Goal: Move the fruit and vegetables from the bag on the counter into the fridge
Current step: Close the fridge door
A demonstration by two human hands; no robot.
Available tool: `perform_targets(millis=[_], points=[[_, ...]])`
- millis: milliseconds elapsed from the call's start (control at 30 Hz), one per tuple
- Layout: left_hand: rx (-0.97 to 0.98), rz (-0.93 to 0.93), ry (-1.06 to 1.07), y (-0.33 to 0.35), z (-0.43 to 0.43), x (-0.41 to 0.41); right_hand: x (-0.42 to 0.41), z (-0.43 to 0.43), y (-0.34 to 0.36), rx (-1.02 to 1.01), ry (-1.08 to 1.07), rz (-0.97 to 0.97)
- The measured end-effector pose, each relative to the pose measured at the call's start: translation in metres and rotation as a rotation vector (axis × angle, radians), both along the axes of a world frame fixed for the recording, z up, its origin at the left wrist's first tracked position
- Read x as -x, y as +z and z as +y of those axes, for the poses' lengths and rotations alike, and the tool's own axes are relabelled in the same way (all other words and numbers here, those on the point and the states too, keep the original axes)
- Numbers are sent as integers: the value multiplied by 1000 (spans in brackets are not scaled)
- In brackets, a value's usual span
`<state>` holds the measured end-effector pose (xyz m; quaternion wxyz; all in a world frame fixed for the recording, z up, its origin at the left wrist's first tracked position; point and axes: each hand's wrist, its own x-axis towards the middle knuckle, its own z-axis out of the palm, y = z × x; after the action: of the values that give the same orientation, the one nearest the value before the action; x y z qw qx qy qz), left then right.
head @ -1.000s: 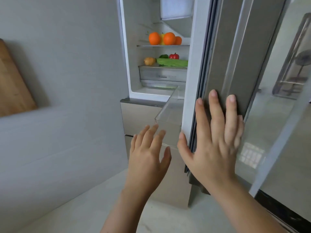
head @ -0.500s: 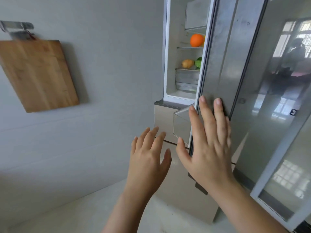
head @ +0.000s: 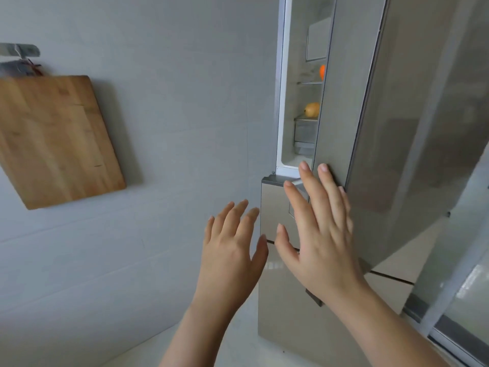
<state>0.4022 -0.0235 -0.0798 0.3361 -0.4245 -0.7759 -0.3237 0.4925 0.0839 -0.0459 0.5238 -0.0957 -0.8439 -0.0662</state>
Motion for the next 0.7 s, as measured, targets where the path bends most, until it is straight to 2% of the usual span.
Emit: perform_targets(millis=[133,467,700], points=[[12,13,-27,2,-3,38,35,3,2,1,22,-16],[-18,13,-23,3,22,105,110,53,-2,-78,-119,-153],[-24,16,24,8,62,159,171,105,-3,-123,-81,-193]])
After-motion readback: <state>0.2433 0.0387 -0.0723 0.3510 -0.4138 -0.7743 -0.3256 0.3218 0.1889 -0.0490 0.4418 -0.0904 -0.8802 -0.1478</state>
